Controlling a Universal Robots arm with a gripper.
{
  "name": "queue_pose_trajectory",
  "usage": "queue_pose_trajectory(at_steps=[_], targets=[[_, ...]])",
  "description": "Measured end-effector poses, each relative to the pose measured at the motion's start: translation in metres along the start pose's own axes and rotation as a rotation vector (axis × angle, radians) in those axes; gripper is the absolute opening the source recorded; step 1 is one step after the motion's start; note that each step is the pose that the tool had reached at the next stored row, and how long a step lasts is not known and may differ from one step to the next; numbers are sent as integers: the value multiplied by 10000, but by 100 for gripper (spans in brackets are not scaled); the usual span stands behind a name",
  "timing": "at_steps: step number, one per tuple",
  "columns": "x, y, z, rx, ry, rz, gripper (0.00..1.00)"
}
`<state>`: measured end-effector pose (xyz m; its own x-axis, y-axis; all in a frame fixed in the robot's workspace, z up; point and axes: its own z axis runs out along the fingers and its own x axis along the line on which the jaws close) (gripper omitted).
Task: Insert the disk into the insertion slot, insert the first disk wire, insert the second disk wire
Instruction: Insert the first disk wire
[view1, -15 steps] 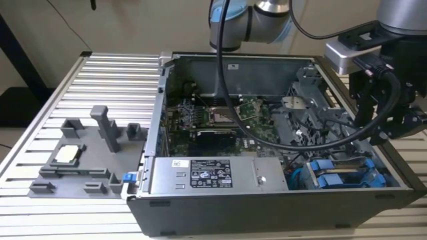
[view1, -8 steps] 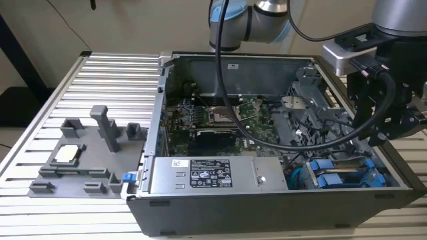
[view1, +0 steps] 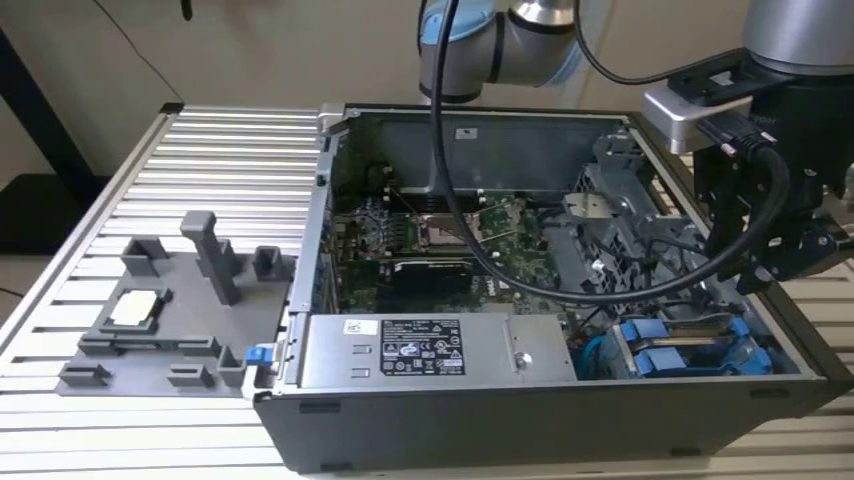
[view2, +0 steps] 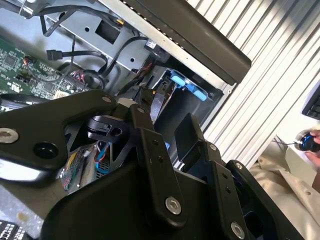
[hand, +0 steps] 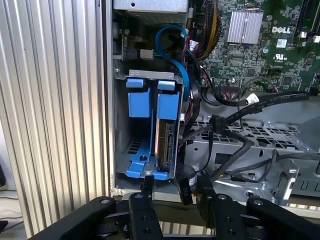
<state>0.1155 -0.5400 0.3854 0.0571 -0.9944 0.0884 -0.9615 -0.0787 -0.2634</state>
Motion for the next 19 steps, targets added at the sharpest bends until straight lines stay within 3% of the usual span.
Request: queue_pose_trajectory(at_steps=[4, 10, 16, 17, 19], targets=[[0, 0, 0, 0, 1, 0, 45], [0, 0, 0, 0, 3, -1, 20], [0, -1, 0, -3, 6, -2, 19], [0, -5, 1, -26, 12, -6, 19], [1, -33, 10, -190, 8, -19, 19]])
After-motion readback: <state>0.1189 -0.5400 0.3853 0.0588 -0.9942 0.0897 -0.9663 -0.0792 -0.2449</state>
